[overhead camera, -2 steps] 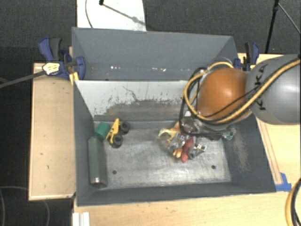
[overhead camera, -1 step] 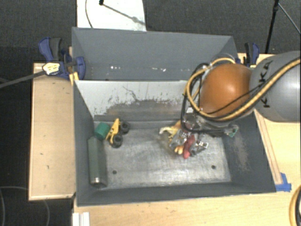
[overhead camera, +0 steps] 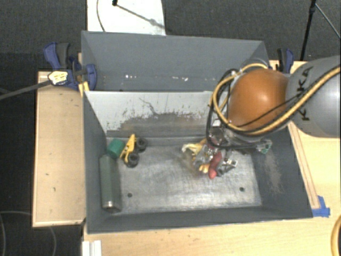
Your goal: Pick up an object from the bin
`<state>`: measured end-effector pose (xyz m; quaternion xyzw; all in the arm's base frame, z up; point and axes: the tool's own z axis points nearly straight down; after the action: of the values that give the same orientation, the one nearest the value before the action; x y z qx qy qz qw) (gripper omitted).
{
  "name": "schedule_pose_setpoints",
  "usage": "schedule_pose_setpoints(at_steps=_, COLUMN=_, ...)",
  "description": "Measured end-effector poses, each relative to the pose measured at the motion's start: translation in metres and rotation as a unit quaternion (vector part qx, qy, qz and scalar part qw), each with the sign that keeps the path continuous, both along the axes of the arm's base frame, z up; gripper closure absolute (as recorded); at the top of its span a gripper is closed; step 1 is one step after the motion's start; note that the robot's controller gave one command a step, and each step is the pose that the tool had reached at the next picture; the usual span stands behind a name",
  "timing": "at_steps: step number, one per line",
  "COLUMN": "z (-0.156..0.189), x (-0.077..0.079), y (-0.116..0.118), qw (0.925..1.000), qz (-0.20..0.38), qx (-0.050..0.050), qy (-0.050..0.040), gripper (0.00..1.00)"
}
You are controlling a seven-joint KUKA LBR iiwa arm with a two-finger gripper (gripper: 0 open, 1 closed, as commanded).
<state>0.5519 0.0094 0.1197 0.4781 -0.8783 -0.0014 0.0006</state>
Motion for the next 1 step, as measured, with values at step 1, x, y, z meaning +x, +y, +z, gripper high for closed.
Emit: schedule_pose_setpoints(at_steps=1, z=0.0205, x=-0.0012, y=-0.0001, qw=1.0000, qz=0.000, qx=0.000, qy=0.0019, gripper=1.00)
